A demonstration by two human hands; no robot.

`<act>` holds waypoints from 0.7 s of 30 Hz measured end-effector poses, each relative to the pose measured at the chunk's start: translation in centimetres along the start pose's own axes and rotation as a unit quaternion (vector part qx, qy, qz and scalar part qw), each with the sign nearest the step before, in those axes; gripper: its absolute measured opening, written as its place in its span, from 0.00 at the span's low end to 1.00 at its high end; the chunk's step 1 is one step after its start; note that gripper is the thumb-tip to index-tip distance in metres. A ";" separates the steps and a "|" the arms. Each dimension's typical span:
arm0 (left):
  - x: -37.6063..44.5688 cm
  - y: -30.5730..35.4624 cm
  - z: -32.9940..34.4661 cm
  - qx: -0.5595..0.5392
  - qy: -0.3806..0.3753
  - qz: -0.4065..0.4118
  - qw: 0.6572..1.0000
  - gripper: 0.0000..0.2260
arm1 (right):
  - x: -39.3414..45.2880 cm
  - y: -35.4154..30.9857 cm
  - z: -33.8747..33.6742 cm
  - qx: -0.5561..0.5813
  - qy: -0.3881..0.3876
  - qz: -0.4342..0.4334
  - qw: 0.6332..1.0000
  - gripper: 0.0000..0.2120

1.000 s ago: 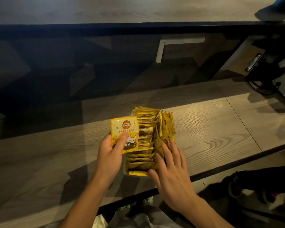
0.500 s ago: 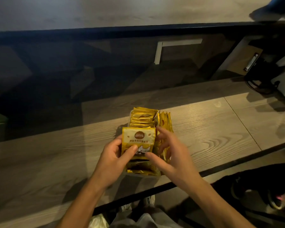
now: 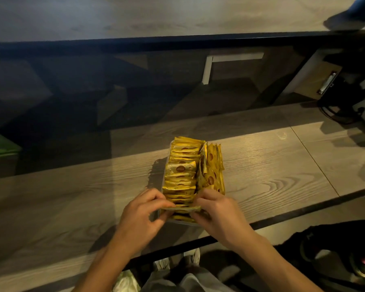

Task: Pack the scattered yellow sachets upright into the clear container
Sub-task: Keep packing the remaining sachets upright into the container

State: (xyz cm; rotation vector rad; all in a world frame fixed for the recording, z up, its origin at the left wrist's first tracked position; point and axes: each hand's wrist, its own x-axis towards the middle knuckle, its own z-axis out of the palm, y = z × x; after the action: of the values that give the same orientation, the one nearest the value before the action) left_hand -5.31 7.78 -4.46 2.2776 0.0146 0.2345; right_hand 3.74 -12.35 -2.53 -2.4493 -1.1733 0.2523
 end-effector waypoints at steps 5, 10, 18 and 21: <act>0.0 -0.5 0.2 0.057 -0.030 -0.039 0.997 0.08 | 0.1 0.0 -0.2 -0.020 0.009 -0.003 1.000 0.12; 0.4 -0.1 -0.3 0.077 -0.037 -0.019 0.996 0.07 | 0.9 -0.2 0.2 -0.098 0.013 -0.001 0.995 0.06; 1.5 -0.9 -0.1 0.155 -0.113 -0.046 0.980 0.06 | 1.2 -1.5 1.1 -0.156 -0.009 0.034 0.987 0.04; 1.7 -0.8 0.2 0.209 -0.120 -0.054 0.969 0.08 | 2.0 -1.7 1.4 -0.183 -0.022 0.011 0.983 0.04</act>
State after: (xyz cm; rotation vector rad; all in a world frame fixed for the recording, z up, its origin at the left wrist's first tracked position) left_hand -3.54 8.29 -4.94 2.7009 0.0667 -0.1159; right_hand 3.31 -9.44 -3.04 -2.7849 -1.3117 0.1044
